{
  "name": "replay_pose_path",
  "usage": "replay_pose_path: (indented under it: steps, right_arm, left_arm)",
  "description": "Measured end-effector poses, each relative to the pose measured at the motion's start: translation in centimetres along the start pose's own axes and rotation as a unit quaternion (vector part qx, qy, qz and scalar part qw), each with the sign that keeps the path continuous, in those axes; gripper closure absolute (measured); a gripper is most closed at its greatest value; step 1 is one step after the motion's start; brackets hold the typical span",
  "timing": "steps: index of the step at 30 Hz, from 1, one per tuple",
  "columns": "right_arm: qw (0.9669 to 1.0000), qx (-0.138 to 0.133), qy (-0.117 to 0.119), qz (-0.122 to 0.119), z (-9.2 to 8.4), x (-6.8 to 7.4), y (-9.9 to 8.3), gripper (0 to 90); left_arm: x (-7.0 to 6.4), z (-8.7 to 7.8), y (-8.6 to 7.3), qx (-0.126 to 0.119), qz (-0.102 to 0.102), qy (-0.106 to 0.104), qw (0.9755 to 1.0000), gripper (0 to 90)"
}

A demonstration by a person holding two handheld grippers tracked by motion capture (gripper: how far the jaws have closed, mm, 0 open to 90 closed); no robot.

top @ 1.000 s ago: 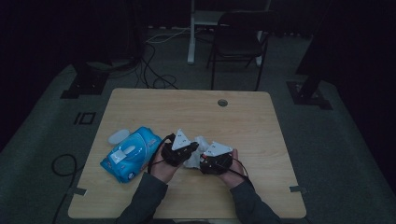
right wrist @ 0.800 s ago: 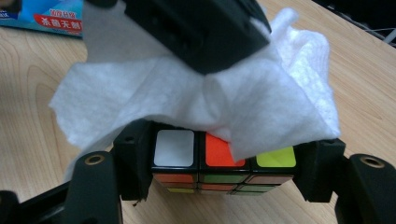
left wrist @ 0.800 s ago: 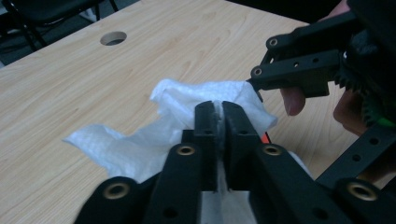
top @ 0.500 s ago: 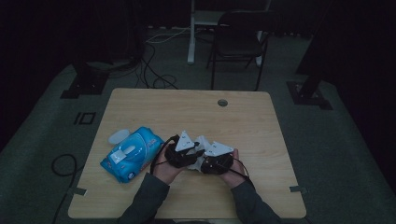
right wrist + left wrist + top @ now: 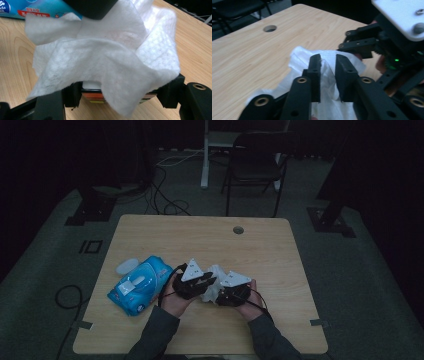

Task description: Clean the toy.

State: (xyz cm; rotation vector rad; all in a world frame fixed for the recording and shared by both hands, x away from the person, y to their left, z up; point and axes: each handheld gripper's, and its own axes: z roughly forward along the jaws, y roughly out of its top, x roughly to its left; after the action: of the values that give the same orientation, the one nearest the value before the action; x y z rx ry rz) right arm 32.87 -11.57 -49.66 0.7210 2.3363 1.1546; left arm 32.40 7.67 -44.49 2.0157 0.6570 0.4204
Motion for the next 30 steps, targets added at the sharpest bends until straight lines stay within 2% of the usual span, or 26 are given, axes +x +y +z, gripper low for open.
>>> replay_pose_path:
  steps: [3,4,6,9,11,15,19,25,27,30]
  right_arm:
    - [1.0,-0.001,0.001,0.001,0.0,0.1,0.1,33.9]
    - [1.0,-0.002,0.001,-0.001,0.0,0.1,0.1,34.0]
    - [1.0,-0.004,0.001,-0.004,0.0,0.2,0.1,34.0]
    - [1.0,-0.001,0.0,-0.003,0.0,0.2,0.1,34.0]
    - [1.0,0.0,0.0,-0.004,0.1,0.2,0.0,34.0]
    - [1.0,0.001,-0.001,-0.001,0.1,0.1,0.1,34.0]
    - [1.0,-0.001,-0.003,0.0,0.0,0.2,0.1,34.0]
    - [1.0,-0.003,-0.006,0.001,0.0,0.1,0.2,34.0]
    - [1.0,-0.004,-0.005,0.002,0.0,0.1,0.2,34.0]
    - [1.0,-0.004,-0.004,-0.001,-0.1,0.2,0.2,34.0]
  left_arm:
    - [0.1,0.6,-0.2,0.021,0.005,0.015,0.9997,71.7]
    - [0.1,0.9,-0.3,0.028,0.001,0.014,0.9995,70.3]
    - [0.1,1.4,-0.6,0.041,0.002,0.02,0.999,71.1]
    - [0.2,1.8,-0.9,0.047,-0.002,0.021,0.9987,74.0]
    - [0.1,1.9,-0.9,0.048,0.0,0.019,0.9987,78.6]
    - [-0.4,1.9,-0.8,0.051,0.019,0.016,0.9984,86.4]
    - [-1.0,2.1,-0.6,0.05,0.034,-0.002,0.9982,87.1]
    - [-1.6,2.5,-0.4,0.049,0.04,-0.022,0.9978,87.6]
    - [-1.7,2.6,-0.4,0.049,0.042,-0.022,0.9977,87.6]
    - [-1.6,2.6,-0.3,0.048,0.047,-0.01,0.9977,87.7]
